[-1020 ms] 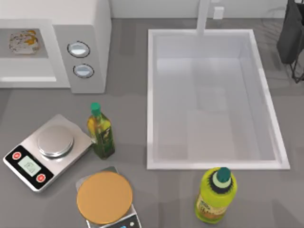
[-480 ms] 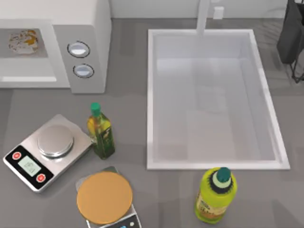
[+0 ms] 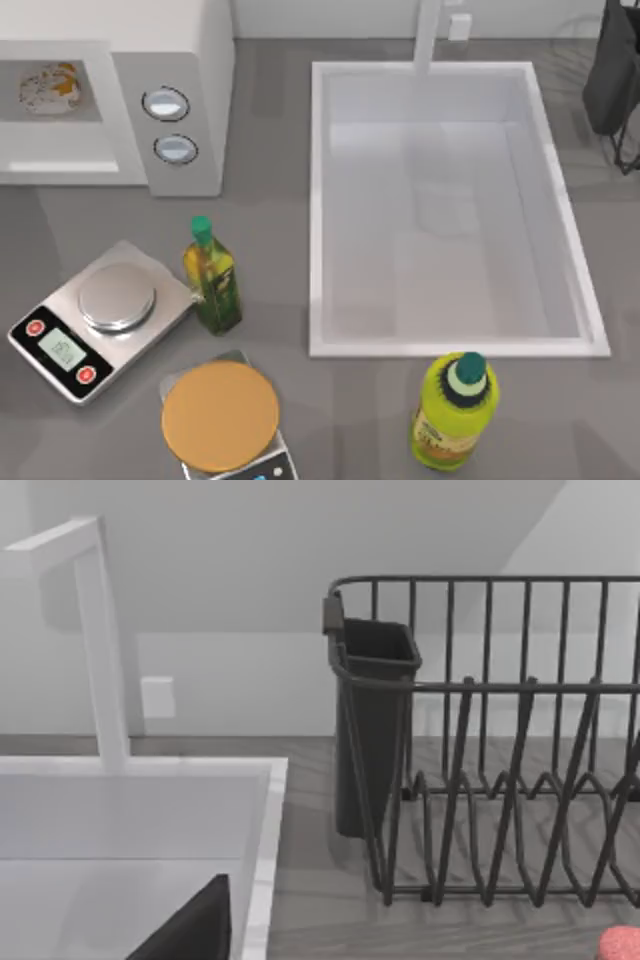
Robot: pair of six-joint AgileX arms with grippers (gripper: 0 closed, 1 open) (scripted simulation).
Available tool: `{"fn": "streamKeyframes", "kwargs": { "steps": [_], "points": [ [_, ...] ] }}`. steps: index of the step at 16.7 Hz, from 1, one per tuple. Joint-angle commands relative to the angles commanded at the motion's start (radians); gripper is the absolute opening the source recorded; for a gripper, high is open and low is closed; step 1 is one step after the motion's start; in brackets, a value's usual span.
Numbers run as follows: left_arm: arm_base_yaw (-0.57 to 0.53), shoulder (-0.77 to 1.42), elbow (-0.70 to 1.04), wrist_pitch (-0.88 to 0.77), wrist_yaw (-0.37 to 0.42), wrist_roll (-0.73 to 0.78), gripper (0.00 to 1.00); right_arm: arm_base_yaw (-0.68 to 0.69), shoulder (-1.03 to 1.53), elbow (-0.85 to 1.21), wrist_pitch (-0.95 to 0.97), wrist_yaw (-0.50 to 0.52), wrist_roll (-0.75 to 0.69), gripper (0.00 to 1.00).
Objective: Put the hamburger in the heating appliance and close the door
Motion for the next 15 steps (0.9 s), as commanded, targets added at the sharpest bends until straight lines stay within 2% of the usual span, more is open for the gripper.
{"fn": "streamKeyframes", "kwargs": {
  "steps": [4, 7, 12, 15],
  "points": [
    [0.004, 0.001, -0.003, -0.002, 0.005, -0.001, 0.0, 0.0, 0.0, 0.0, 0.0, 0.0, 0.0, 1.0],
    [-0.065, -0.062, -0.051, 0.022, -0.01, -0.048, 0.0, 0.0, 0.0, 0.0, 0.0, 0.0, 0.0, 1.0],
    [-0.248, -0.246, -0.214, 0.084, -0.113, -0.214, 0.0, 0.0, 0.0, 0.0, 0.0, 0.0, 0.0, 1.0],
    [-0.296, -0.308, -0.278, 0.103, -0.17, -0.283, 0.0, 0.0, 0.0, 0.0, 0.0, 0.0, 0.0, 1.0]
  ]
}}
